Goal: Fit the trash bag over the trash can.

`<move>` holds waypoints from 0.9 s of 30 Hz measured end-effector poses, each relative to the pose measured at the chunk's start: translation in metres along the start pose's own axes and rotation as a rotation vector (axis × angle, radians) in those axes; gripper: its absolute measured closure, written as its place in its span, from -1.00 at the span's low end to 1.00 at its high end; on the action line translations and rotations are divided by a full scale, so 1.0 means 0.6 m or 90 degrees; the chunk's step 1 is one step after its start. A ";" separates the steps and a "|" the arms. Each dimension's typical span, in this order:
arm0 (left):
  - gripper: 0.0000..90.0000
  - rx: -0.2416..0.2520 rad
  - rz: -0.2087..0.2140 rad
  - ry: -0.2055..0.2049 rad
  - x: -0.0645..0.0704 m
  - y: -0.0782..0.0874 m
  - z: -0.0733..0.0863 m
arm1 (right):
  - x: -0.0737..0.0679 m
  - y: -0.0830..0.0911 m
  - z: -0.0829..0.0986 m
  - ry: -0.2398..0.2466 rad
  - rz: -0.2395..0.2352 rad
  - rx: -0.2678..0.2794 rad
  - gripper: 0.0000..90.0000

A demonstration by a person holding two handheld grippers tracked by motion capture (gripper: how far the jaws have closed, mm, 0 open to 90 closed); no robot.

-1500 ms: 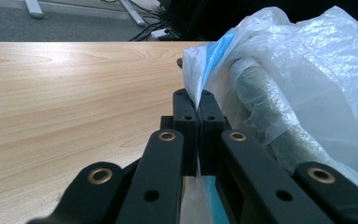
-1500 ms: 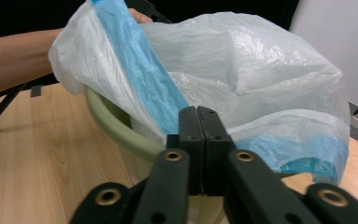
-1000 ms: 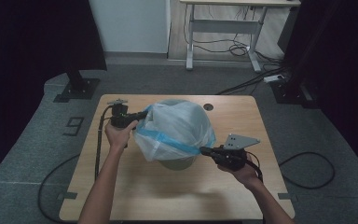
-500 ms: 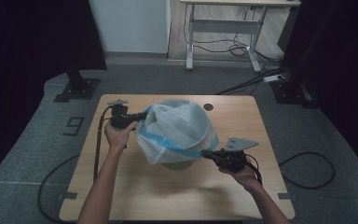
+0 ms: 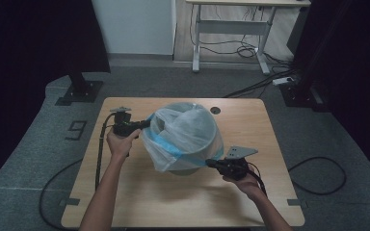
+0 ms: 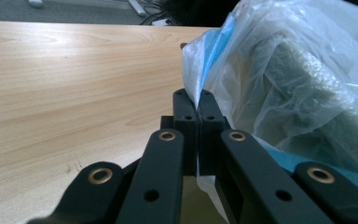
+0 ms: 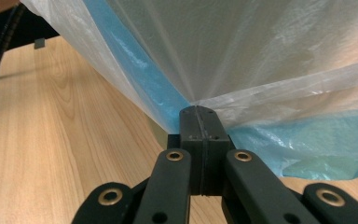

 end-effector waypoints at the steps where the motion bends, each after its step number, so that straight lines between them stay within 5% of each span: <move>1: 0.97 -0.001 0.001 0.001 0.000 -0.001 0.001 | 0.000 -0.002 0.003 -0.002 -0.001 0.000 0.98; 11: 0.97 -0.017 0.000 0.001 0.000 0.002 0.020 | -0.014 -0.029 0.021 0.010 -0.008 -0.012 0.98; 15: 0.98 -0.047 -0.018 0.005 -0.004 -0.009 0.025 | -0.006 -0.039 0.028 0.000 0.004 -0.039 0.97; 23: 0.97 -0.063 -0.023 0.013 -0.015 -0.041 0.034 | 0.027 -0.057 0.057 -0.054 0.029 -0.086 0.97; 27: 0.96 -0.079 -0.023 0.011 -0.017 -0.057 0.043 | 0.036 -0.075 0.062 -0.106 0.024 -0.087 0.97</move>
Point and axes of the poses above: each handheld gripper's, and its own axes: y roughly backward along the jaws, z roughly out of its underside, x roughly to its right, the point moved 2 cm from there along -y, roughly forward along the jaws, and after that the axes turned 8 degrees about z, right-handed, at the moved point
